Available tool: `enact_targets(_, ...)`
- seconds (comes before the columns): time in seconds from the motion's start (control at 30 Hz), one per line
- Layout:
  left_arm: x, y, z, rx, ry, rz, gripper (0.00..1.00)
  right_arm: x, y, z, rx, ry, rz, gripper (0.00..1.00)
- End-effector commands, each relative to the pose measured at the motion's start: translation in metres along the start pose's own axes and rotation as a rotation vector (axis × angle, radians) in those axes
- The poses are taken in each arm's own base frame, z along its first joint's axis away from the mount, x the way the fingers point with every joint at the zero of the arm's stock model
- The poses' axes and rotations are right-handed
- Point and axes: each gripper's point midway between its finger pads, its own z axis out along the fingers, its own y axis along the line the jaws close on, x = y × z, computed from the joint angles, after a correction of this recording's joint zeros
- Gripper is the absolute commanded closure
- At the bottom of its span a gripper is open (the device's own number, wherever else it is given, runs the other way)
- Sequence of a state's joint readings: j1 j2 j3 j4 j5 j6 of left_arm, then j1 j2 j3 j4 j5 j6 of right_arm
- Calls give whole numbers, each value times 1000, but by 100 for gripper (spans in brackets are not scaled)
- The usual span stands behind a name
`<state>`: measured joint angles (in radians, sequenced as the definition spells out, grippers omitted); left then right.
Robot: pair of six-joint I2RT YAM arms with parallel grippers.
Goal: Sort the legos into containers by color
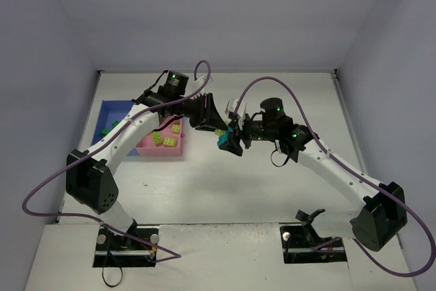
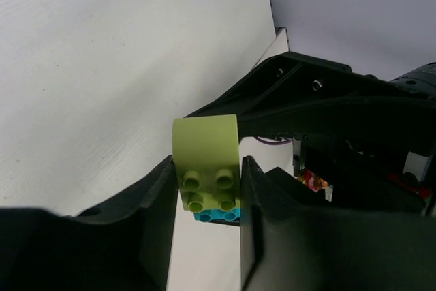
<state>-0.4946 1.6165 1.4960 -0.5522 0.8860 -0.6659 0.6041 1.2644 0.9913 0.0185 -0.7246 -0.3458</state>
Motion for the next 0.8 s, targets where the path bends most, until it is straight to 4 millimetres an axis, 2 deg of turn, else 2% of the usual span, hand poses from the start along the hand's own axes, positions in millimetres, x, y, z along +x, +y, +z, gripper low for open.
enact_targets(0.0,-17,-33,-11,94,-58,121,91,-36,0,-4,-8,-91,-70,94)
enact_targets(0.07,-16,-35,-11,103,-55,124,99,-32,0,-4,-3,-85,-68,94)
enact_targets(0.2,-16,-29,-18,91,-45,111,100,-13,-4,-5,36,-46,-55,94)
enact_targets(0.33,-18,-18,-39,56,-54,87,100,6,-8,-9,91,-6,-36,94)
enact_targets(0.43,-26,-4,-63,10,-90,92,100,18,-9,-11,112,14,-20,94)
enact_targets(0.47,-32,7,-74,-15,-118,76,100,21,-9,-12,121,20,-17,94)
enact_targets(0.53,-31,27,-85,-85,-123,64,100,25,-10,-13,126,28,-9,94)
enact_targets(0.57,-37,47,-92,-160,-151,40,100,26,-10,-12,130,31,-5,93)
enact_targets(0.63,-36,77,-97,-272,-157,11,100,27,-11,-12,134,33,0,93)
enact_targets(0.67,-41,105,-102,-399,-181,-7,100,27,-11,-12,134,34,3,93)
enact_targets(0.77,-39,157,-105,-605,-175,-63,91,27,-12,-10,132,34,13,93)
